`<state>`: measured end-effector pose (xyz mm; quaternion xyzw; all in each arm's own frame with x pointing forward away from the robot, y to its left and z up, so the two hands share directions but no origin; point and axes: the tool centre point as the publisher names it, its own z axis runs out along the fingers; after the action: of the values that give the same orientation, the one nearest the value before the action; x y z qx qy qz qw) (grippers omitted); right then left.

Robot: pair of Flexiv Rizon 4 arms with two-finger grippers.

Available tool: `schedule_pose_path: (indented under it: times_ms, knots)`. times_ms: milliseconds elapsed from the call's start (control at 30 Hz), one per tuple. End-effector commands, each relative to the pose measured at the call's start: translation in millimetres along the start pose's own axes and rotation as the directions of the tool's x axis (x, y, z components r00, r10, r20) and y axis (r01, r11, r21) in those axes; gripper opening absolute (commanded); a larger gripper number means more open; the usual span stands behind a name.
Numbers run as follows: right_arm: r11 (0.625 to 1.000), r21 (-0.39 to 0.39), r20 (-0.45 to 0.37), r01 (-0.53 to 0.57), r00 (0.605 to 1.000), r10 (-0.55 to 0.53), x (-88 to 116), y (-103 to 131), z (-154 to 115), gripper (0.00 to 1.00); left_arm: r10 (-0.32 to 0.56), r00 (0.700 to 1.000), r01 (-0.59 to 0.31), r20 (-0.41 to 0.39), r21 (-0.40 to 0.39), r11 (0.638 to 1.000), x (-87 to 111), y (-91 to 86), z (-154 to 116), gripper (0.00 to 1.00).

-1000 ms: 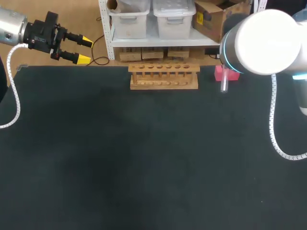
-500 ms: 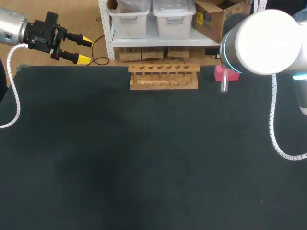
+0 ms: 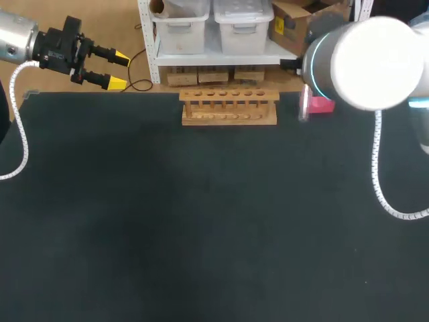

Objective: Grasp the test tube, adjust it, and insert it.

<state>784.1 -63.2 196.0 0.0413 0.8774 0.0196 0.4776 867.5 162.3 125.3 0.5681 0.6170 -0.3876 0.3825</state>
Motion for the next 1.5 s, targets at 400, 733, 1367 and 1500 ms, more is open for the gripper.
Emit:
schedule_pose_path:
  times_ms: [400, 733, 1367, 1500]
  knots:
    - [0.984, -0.177, 0.239, -0.007, 0.970, 0.049, -24.9, 44.5, 27.0, 0.00, 0.001, 1.000, -0.001, -0.001, 0.003, 1.000, 0.3, 1.7, 0.2, 1.00]
    - [0.973, -0.226, 0.355, -0.032, 0.928, 0.113, -44.7, 68.9, 43.8, 0.00, 0.001, 1.000, -0.001, -0.001, 0.003, 1.000, 0.3, 1.7, 0.2, 1.00]
    - [0.955, -0.295, 0.463, -0.025, 0.871, 0.166, -49.5, 87.3, 80.9, 0.00, 0.001, 1.000, -0.001, -0.001, 0.003, 1.000, 0.3, 1.7, 0.2, 1.00]
    - [0.954, -0.298, 0.467, -0.028, 0.868, 0.171, -45.8, 88.5, 86.9, 0.00, 0.001, 1.000, -0.001, -0.001, 0.003, 1.000, 0.3, 1.7, 0.2, 1.00]
